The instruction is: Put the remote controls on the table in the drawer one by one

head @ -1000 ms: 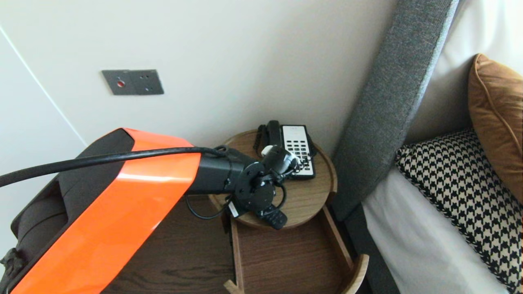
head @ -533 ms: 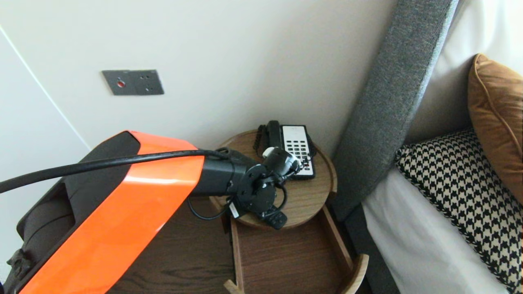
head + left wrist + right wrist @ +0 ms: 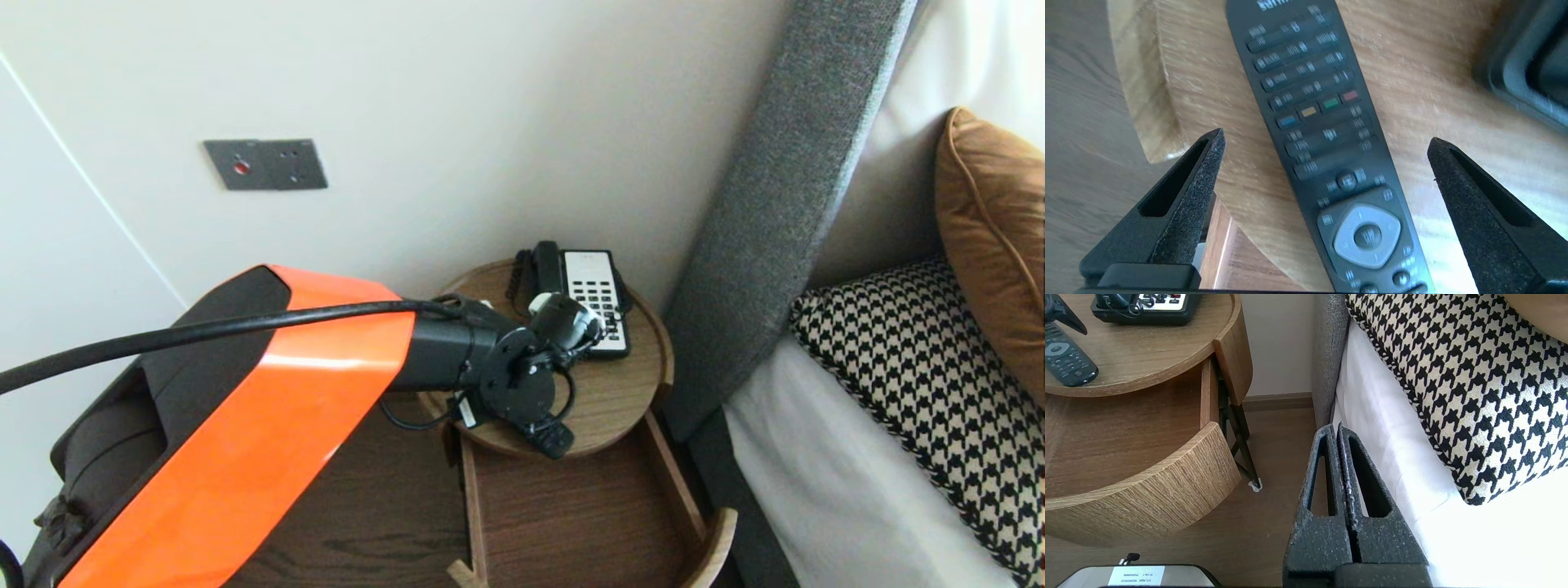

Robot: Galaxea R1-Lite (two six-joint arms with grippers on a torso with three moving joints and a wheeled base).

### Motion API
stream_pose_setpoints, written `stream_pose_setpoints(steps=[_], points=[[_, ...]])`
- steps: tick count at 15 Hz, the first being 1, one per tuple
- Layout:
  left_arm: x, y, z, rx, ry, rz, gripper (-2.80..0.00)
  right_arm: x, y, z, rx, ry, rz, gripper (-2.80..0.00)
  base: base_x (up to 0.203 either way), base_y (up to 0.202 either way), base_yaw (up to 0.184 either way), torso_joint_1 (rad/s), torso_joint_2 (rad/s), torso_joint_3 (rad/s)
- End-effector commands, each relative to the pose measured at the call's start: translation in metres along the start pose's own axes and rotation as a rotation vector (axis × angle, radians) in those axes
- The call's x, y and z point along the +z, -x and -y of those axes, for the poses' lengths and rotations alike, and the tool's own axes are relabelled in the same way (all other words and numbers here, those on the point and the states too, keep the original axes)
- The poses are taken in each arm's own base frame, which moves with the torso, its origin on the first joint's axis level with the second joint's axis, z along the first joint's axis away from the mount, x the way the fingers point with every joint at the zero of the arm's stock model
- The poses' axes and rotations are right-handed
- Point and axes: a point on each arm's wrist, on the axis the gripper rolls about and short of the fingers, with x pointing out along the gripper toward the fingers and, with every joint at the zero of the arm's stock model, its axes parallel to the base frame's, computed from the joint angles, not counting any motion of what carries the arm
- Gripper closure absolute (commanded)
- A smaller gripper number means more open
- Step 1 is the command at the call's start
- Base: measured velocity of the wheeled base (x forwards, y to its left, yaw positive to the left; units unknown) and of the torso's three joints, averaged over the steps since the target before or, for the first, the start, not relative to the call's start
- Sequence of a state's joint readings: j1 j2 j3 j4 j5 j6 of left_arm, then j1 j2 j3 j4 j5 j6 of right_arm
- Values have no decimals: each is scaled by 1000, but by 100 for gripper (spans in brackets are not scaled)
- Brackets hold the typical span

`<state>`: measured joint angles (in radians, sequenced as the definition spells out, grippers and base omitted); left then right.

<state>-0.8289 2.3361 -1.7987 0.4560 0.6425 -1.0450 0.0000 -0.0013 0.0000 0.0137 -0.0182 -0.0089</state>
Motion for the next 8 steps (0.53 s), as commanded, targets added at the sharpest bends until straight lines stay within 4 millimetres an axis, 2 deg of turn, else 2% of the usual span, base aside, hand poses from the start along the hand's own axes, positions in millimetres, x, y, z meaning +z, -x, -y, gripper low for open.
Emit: stream_pose_setpoints(steps=[1, 8], points=[[-2, 1, 1, 2, -4, 1, -280, 0, 0, 0, 0, 0, 3, 0, 0, 0, 0, 0, 0, 0], [-11, -7, 1, 18, -25, -9, -280, 0, 0, 0, 0, 0, 3, 0, 0, 0, 0, 0, 0, 0]])
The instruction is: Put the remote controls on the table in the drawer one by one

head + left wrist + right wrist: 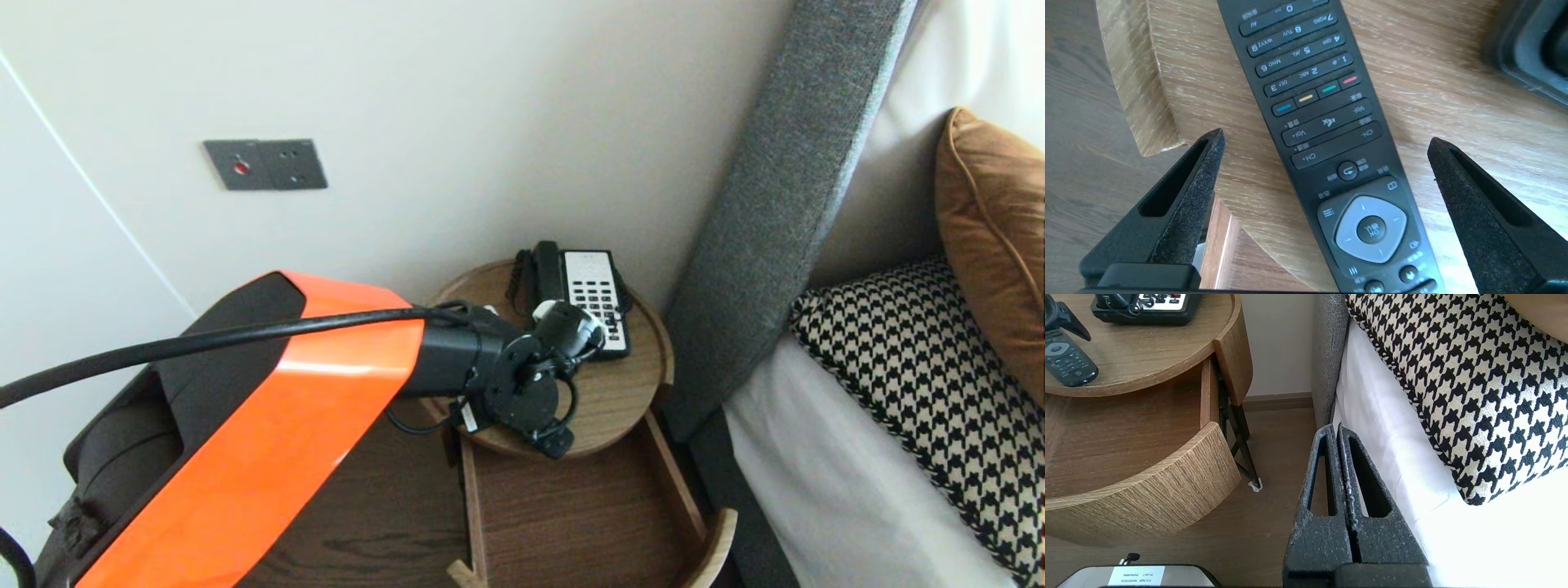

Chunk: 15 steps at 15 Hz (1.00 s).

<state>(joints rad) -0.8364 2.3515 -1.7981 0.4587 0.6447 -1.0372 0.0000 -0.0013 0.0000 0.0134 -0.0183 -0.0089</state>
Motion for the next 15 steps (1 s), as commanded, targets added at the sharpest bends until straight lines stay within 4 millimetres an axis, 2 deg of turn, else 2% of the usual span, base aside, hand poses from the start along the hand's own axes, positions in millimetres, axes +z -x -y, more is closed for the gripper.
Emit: stream_pose_setpoints(steps=[1, 3, 4, 15], points=[[-5, -5, 0, 12, -3, -4, -280, 0, 0, 0, 0, 0, 3, 0, 0, 0, 0, 0, 0, 0], [-5, -5, 1, 9, -1, -4, -280, 0, 0, 0, 0, 0, 3, 0, 0, 0, 0, 0, 0, 0], [-5, -5, 1, 11, 1, -3, 0, 0, 0, 0, 0, 0, 3, 0, 0, 0, 0, 0, 0, 0], [-3, -3, 0, 10, 10, -2, 0, 0, 0, 0, 0, 0, 3, 0, 0, 0, 0, 0, 0, 0]])
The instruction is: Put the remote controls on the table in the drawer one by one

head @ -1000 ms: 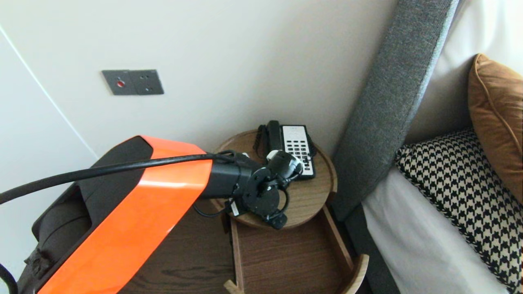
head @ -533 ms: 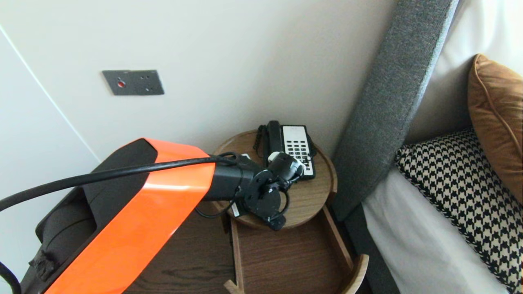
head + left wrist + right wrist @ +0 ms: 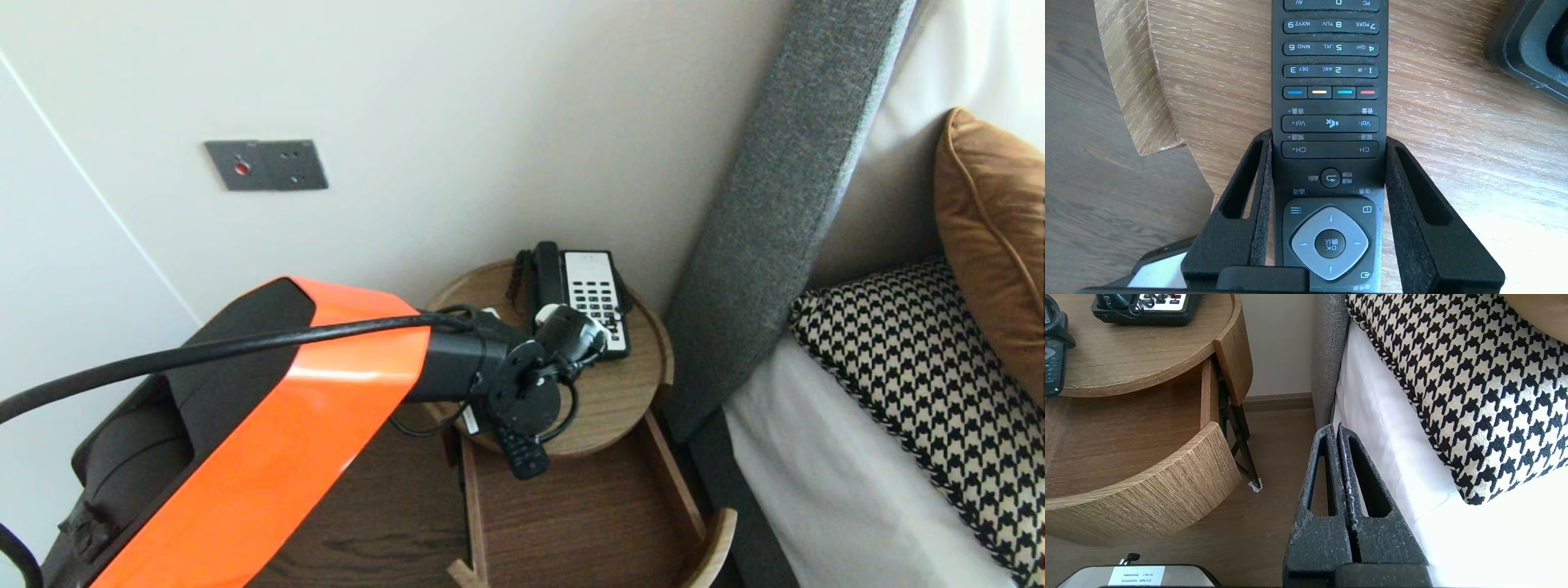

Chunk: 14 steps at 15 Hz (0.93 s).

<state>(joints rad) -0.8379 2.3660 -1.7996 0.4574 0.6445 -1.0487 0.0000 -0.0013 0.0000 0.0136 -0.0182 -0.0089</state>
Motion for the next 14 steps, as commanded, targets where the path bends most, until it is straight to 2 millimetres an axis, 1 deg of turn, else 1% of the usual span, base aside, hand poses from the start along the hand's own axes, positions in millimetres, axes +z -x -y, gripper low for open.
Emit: stream_pose_setpoints(steps=[1, 8, 12, 14], points=[[3, 4, -1, 0, 9, 5, 0, 0, 0, 0, 0, 0, 3, 0, 0, 0, 0, 0, 0, 0], [26, 37, -6, -39, 36, 24, 0, 0, 0, 0, 0, 0, 3, 0, 0, 0, 0, 0, 0, 0], [35, 64, -9, -74, 39, 30, 0, 0, 0, 0, 0, 0, 3, 0, 0, 0, 0, 0, 0, 0], [36, 68, -11, -76, 62, 22, 0, 0, 0, 0, 0, 0, 3, 0, 0, 0, 0, 0, 0, 0]])
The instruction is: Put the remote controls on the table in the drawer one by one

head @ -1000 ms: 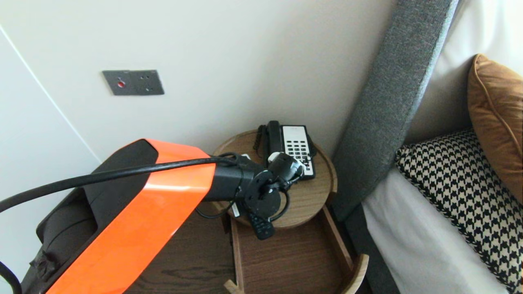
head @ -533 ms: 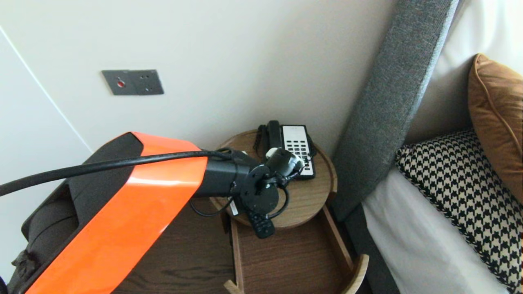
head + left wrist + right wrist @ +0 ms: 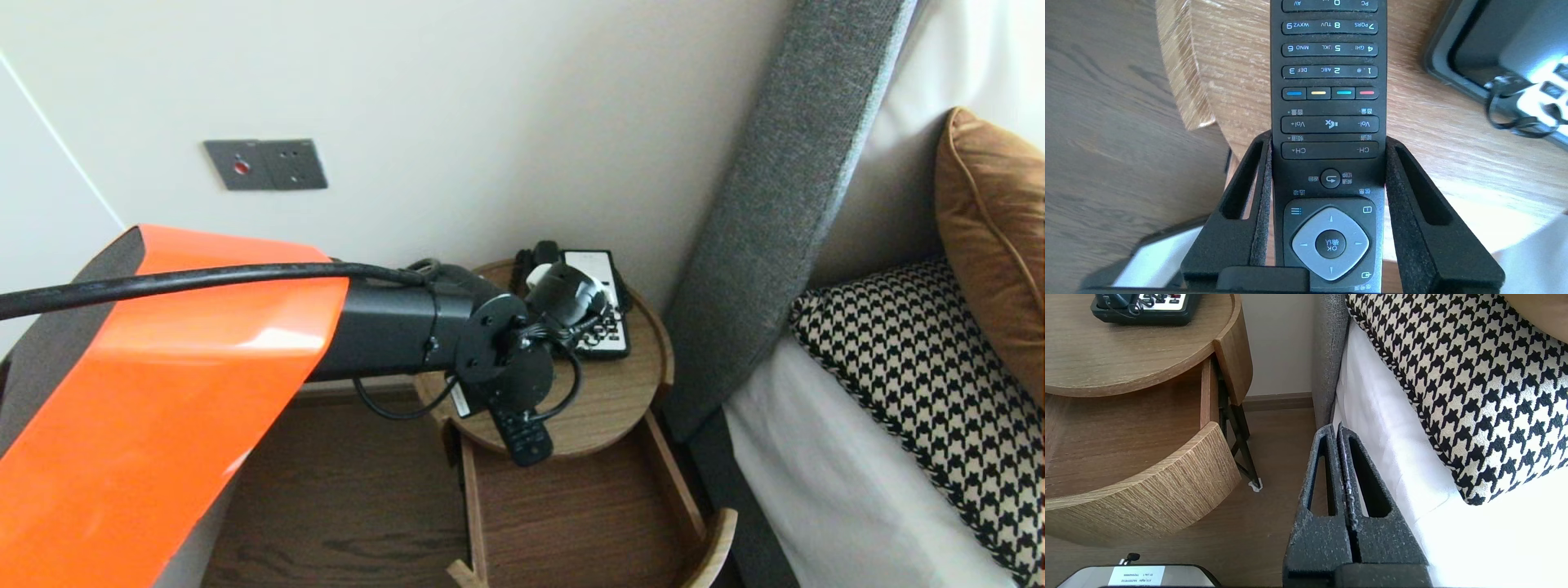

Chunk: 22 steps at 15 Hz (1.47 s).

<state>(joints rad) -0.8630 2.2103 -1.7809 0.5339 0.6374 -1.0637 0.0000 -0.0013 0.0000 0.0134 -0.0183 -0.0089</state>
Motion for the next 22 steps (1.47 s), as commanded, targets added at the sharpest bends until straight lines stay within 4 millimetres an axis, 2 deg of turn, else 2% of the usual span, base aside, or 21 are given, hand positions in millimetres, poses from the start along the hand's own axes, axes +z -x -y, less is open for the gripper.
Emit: stream_pose_setpoints(steps=[1, 5, 9, 13, 17, 22], points=[[4, 9, -4, -1, 26, 6, 0, 0, 0, 0, 0, 0, 3, 0, 0, 0, 0, 0, 0, 0], [1, 22, -18, -2, -59, -26, 0, 0, 0, 0, 0, 0, 3, 0, 0, 0, 0, 0, 0, 0], [15, 53, -16, -164, -213, -48, 0, 0, 0, 0, 0, 0, 3, 0, 0, 0, 0, 0, 0, 0], [19, 77, -10, -276, -421, -17, 0, 0, 0, 0, 0, 0, 3, 0, 0, 0, 0, 0, 0, 0], [14, 81, -7, -435, -724, -67, 0, 0, 0, 0, 0, 0, 3, 0, 0, 0, 0, 0, 0, 0], [-3, 68, -3, -615, -1079, -135, 0, 0, 0, 0, 0, 0, 3, 0, 0, 0, 0, 0, 0, 0]])
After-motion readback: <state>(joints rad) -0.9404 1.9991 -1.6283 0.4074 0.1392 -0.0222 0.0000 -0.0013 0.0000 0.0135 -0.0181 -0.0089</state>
